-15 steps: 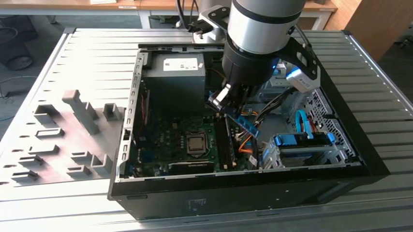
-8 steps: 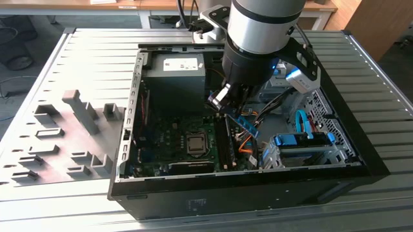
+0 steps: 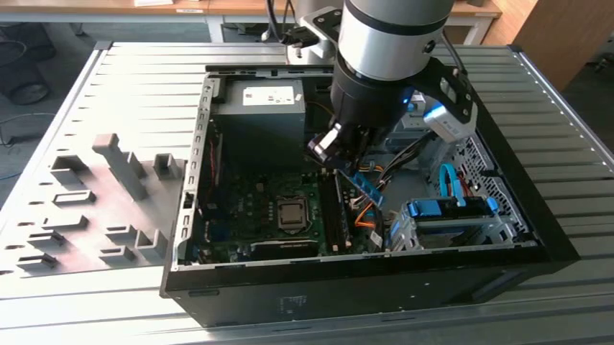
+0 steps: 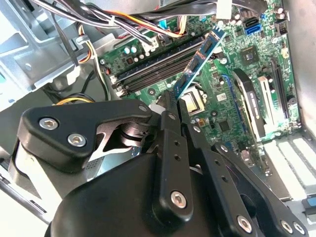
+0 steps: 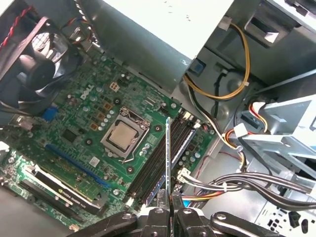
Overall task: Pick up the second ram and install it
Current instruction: 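Insert the second ram into the second slot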
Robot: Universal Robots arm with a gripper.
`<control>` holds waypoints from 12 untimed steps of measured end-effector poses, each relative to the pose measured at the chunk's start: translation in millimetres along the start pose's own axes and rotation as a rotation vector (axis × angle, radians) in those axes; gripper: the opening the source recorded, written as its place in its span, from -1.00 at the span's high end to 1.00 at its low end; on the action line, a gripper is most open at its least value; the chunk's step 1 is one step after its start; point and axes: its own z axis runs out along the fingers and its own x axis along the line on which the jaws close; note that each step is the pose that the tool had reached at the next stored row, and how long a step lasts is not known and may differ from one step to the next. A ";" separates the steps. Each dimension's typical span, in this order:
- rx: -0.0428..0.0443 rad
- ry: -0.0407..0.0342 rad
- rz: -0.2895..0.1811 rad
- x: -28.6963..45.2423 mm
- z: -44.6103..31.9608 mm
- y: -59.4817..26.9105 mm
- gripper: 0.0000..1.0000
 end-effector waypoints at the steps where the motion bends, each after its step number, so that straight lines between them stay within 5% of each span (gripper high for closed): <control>1: 0.0005 -0.0006 0.008 0.0 0.0 0.0 0.73; 12: 0.0089 -0.0107 0.143 0.0 0.5 0.0 0.73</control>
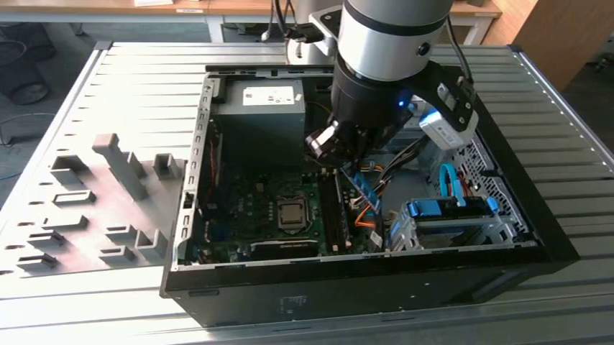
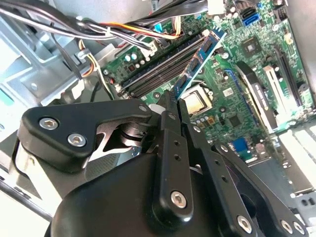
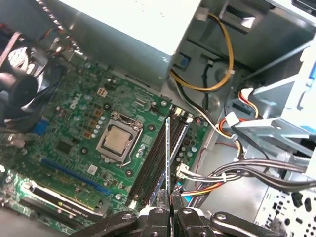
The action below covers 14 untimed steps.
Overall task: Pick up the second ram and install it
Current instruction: 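Insert the second ram into the second slot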
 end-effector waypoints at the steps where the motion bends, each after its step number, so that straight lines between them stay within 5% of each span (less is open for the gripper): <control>1: 0.0009 -0.0010 0.013 0.0 0.0 0.0 0.73; 14: 0.0091 -0.0106 0.145 0.0 0.3 0.0 0.73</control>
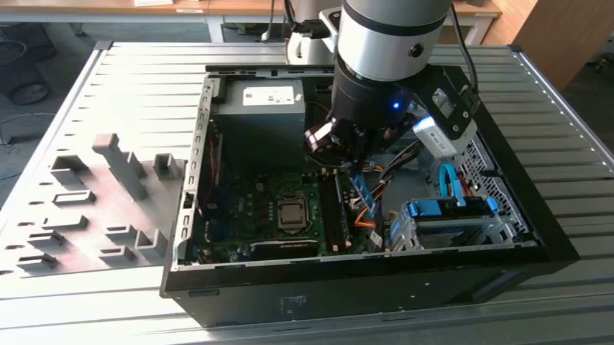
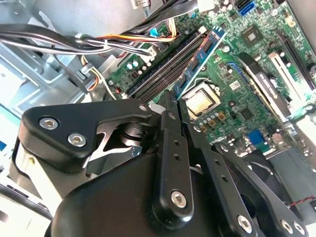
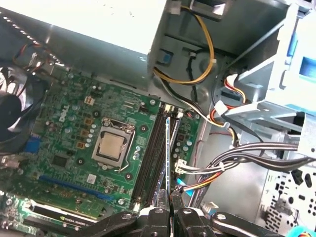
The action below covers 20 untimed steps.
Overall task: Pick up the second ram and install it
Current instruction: 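Insert the second ram into the second slot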
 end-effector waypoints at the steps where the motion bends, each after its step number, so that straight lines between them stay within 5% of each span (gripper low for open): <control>1: 0.0006 -0.0006 0.008 0.0 0.0 0.0 0.73; 20: 0.0093 -0.0110 0.149 0.0 0.2 0.0 0.73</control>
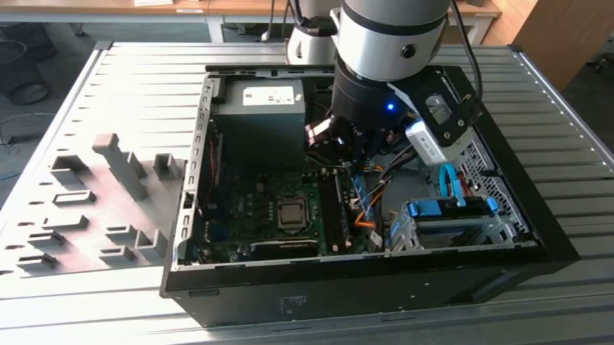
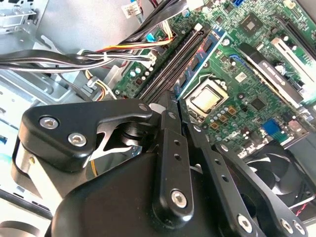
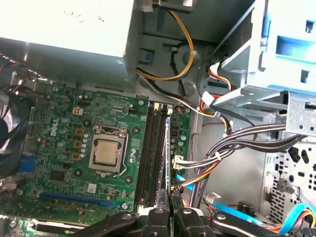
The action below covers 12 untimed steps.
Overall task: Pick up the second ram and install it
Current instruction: 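Insert the second ram into the second slot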
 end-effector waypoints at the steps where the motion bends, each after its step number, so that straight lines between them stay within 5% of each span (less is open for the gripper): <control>1: 0.0004 -0.0005 0.006 0.0 0.0 0.0 0.73; 12: 0.0046 -0.0055 0.074 0.0 0.1 0.0 0.73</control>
